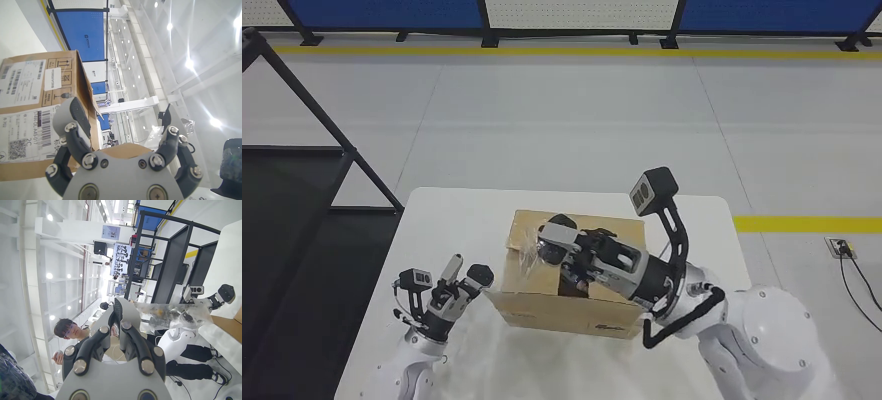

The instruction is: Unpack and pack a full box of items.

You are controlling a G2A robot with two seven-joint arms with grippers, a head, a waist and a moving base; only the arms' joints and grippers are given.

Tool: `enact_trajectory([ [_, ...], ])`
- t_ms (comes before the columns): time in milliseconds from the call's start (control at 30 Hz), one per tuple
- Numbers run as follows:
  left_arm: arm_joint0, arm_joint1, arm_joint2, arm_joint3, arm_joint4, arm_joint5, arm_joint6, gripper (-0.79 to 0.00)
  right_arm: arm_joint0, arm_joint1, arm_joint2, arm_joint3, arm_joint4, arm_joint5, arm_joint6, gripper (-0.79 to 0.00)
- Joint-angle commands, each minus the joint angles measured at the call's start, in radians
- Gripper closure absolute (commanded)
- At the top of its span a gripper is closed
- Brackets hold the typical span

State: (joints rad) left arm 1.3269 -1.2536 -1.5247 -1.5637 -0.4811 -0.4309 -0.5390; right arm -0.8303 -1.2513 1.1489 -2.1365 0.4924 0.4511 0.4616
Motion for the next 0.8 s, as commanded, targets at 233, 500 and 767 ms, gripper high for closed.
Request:
enact_trajectory([
  [233, 0.015, 0.002, -0.014, -0.003, -0.033, -0.020, -0.011, -0.785, 0.037, -0.011, -0.040, -0.025, 0.028, 0.021, -0.041, 0.000],
  [500, 0.057, 0.005, -0.034, -0.057, -0.062, -0.065, -0.053, -0.785, 0.059, -0.019, -0.065, -0.017, 0.036, 0.023, -0.054, 0.000],
  [767, 0.135, 0.016, -0.060, -0.146, -0.092, -0.089, -0.188, -0.785, 0.086, -0.029, -0.081, -0.005, 0.061, 0.006, -0.073, 0.000],
])
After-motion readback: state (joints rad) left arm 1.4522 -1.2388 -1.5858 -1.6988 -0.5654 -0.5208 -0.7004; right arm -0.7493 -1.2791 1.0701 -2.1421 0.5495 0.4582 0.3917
